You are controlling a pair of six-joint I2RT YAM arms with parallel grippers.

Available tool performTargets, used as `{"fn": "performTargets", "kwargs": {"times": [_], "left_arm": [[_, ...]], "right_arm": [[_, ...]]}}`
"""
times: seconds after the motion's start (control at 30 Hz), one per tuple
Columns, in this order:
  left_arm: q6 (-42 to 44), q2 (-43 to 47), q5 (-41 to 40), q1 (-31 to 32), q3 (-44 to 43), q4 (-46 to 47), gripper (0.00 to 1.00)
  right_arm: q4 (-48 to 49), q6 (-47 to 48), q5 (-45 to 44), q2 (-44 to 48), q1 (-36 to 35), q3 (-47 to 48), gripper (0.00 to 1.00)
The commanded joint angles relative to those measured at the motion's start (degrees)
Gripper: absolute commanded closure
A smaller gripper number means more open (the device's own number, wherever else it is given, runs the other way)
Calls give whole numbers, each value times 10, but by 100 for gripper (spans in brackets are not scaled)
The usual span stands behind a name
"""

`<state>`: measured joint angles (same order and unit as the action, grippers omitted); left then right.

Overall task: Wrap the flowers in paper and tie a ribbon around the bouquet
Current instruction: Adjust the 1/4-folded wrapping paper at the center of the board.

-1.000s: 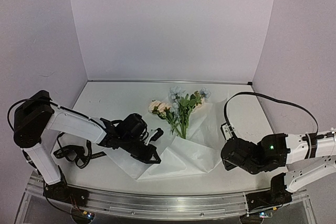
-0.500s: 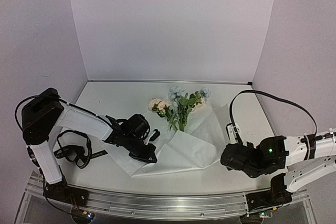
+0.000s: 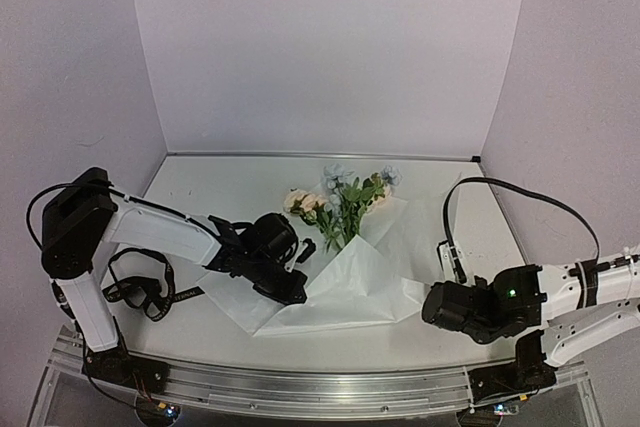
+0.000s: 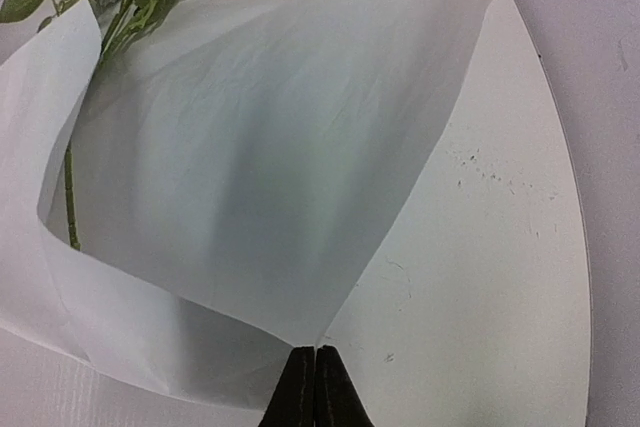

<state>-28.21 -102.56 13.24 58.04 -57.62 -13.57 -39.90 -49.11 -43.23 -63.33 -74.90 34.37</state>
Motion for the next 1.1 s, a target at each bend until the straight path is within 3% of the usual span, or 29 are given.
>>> {"fn": "performTargets", "kwargs": {"times": [0.0, 0.17, 0.23, 0.47, 0.63, 0.9, 1.07], "left_arm": [[-5, -19, -15, -3, -15, -4, 100], [-14, -31, -20, -7, -17, -10, 100], [-15, -31, -17, -7, -15, -7, 100], [-7, -32, -8, -7, -12, -3, 100], [-4, -38, -4, -7, -19, -4, 100], [-3, -41, -1, -7, -25, -9, 100], [-1, -41, -1, -7, -28, -10, 100]], "right_arm": [[30, 65, -5, -15, -11, 32, 100], [35, 66, -16, -12, -22, 35, 100], [48, 36, -29, 3, -22, 6, 94], [198, 87, 26, 56, -22, -107, 31], [237, 113, 80, 60, -22, -120, 5], [253, -16, 54, 52, -22, -164, 2], [191, -68, 44, 89, -24, -158, 2]]}}
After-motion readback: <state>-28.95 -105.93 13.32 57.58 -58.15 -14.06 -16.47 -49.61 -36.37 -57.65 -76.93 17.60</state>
